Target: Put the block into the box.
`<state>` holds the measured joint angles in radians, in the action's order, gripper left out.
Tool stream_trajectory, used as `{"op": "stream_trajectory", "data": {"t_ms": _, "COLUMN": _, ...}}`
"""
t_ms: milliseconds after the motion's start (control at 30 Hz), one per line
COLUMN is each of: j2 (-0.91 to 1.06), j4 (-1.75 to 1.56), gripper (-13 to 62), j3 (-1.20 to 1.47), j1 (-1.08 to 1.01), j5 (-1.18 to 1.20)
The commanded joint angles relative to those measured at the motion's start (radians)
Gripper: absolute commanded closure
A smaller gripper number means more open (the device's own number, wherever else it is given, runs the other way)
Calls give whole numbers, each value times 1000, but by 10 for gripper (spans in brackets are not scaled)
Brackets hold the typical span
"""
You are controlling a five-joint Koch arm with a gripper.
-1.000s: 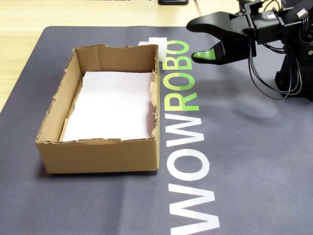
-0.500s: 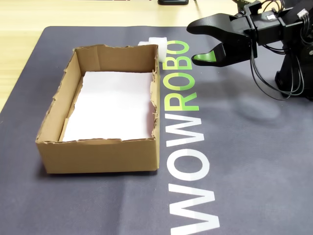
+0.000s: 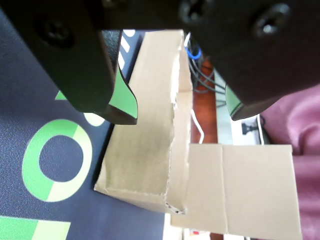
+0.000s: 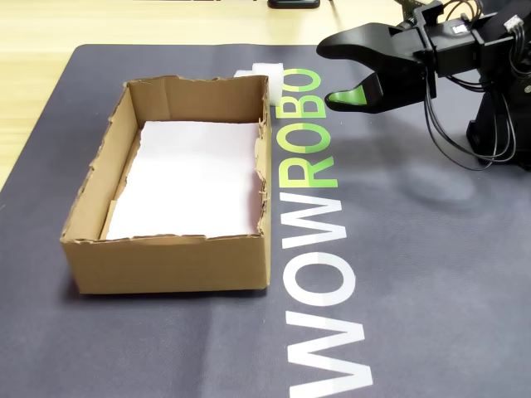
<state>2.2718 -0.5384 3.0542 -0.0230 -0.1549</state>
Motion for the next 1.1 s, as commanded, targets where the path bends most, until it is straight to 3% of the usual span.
{"op": "stream_trajectory", "data": {"t_ms": 0, "j2": 107, "j4": -106, "gripper": 163, "j3": -71, "j1": 3, "j5": -49}}
{"op": "stream_trajectory", "data": {"t_ms": 267, "j2": 107, "j4": -26, "gripper": 171, "j3": -103, "j1": 5, "j5": -236}}
{"op": "stream_trajectory", "data": {"t_ms": 467, "j2": 107, "j4": 104, "gripper": 170, "j3": -169, "j1": -2, "j5": -232}}
{"op": "stream_trajectory", "data": {"t_ms": 1067, "j2": 87, "j4": 600, "gripper": 171, "j3": -479, "j1": -66, "j5": 229}}
